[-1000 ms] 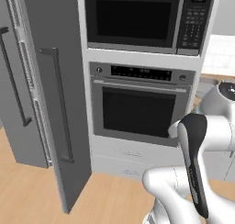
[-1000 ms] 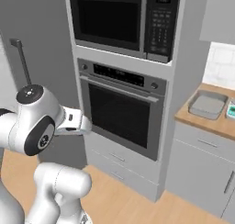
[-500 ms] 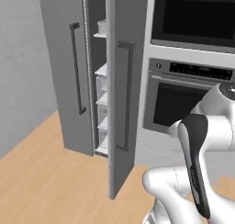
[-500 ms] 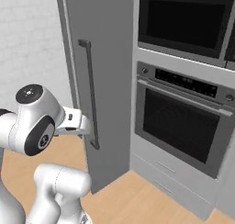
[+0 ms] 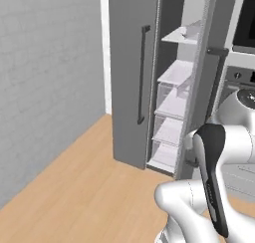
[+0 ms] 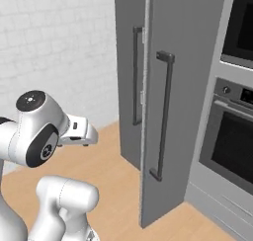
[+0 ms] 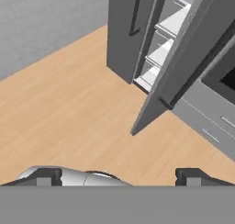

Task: Place one carrot and one fish in each tupperware on the nearby counter, to pack two identical lunches.

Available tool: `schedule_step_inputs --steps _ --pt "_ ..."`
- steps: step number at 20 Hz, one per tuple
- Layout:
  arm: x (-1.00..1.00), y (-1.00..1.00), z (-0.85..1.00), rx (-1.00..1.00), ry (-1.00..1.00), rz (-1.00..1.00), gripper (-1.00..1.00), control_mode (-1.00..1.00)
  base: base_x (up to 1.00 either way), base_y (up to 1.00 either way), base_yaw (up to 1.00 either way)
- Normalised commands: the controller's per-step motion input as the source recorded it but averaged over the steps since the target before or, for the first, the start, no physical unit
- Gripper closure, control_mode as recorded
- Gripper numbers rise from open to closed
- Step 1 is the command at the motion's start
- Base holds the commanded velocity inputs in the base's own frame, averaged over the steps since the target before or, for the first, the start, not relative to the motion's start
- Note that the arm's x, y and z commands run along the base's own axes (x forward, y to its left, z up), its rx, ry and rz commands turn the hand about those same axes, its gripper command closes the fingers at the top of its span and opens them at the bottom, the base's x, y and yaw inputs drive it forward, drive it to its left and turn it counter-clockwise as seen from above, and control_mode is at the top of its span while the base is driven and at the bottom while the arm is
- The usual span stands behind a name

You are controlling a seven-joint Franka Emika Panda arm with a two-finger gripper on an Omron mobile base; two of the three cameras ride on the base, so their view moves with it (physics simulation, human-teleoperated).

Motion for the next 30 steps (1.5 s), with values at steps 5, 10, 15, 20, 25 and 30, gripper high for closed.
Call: schedule_step_inputs --steps 5,10,15,20,25,30 --pt "0.0 0.0 0.0 0.0 0.0 0.0 -1.0 1.0 0.78 1.0 -0.01" --pt "0.0 0.0 0.0 0.0 0.0 0.0 -1.0 1.0 0.63 0.88 -0.62" --pt "0.0 0.0 0.0 0.0 0.0 0.0 -1.0 1.0 0.59 0.56 -0.84" --pt "0.0 0.0 0.0 0.0 0.0 0.0 -1.0 1.0 0.78 0.83 -0.66" --pt "0.0 0.0 0.0 0.0 0.0 0.0 -1.0 1.0 0.71 0.5 -0.31" --pt "0.0 0.0 0.0 0.0 0.0 0.0 -1.0 1.0 0.39 -0.08 -0.14"
